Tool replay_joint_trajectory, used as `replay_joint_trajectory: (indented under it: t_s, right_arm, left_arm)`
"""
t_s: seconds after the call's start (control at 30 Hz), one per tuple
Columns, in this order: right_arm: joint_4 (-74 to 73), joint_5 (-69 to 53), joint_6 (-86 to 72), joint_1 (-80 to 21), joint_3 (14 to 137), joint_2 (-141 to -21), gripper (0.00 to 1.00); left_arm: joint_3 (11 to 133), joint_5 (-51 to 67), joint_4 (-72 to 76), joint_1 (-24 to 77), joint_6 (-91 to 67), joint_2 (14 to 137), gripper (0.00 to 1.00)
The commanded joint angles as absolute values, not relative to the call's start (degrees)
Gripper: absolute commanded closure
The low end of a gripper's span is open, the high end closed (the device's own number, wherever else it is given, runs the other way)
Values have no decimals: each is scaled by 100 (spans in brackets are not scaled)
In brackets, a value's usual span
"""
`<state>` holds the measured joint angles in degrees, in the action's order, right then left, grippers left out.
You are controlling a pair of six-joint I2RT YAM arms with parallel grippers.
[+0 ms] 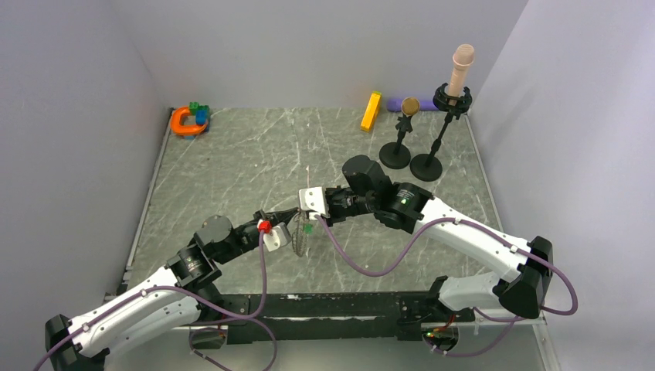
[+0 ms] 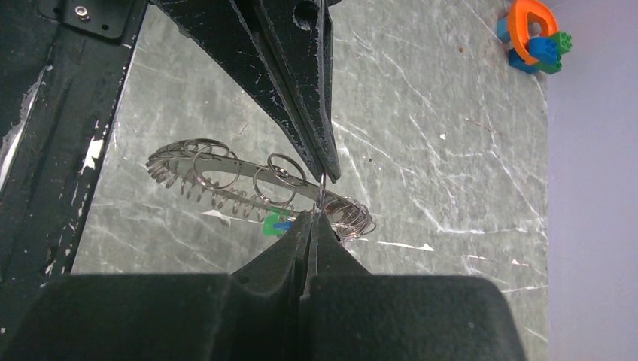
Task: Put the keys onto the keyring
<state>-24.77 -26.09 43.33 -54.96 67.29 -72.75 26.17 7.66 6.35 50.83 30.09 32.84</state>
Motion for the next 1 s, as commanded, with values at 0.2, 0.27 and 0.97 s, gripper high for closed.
replay_joint_trajectory:
  t_s: [0.2, 0.27, 0.97]
  right_arm:
    - [-2381, -2536, 4377, -5528, 6810, -7184, 100]
    - [-2390, -2527, 4385, -5527, 6812, -7187, 100]
    - [-2425, -2503, 4382, -5528, 6838, -7225, 100]
  left_arm:
    - [2817, 745, 984, 5107, 2892, 3262, 100]
    - [2814, 728, 1006, 5111, 2892, 3263, 100]
    - [2812, 729, 996, 5111, 2889, 3244, 100]
